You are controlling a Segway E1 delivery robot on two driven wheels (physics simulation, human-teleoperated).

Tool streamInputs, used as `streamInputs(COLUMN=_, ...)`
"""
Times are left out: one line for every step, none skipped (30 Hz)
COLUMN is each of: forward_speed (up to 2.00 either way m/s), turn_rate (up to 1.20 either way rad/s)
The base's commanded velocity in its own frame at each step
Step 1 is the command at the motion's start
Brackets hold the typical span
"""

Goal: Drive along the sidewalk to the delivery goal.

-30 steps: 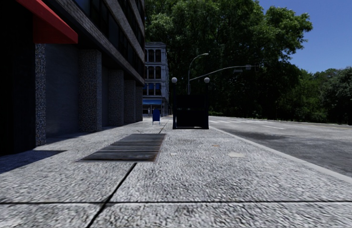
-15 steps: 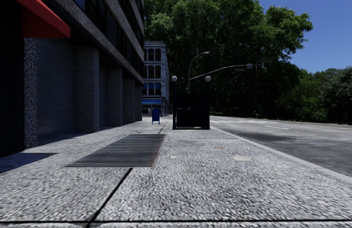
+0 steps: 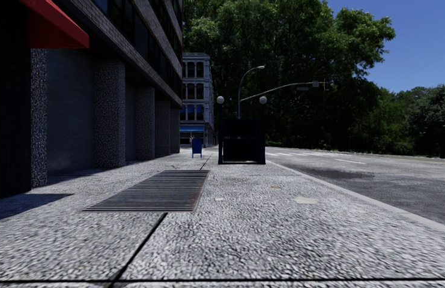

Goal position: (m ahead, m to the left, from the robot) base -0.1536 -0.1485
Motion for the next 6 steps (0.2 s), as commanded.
streamInputs(forward_speed=0.0, turn_rate=0.0)
streamInputs(forward_speed=0.0, turn_rate=0.0)
streamInputs(forward_speed=0.0, turn_rate=0.0)
streamInputs(forward_speed=0.0, turn_rate=0.0)
streamInputs(forward_speed=0.0, turn_rate=0.0)
streamInputs(forward_speed=0.0, turn_rate=0.0)
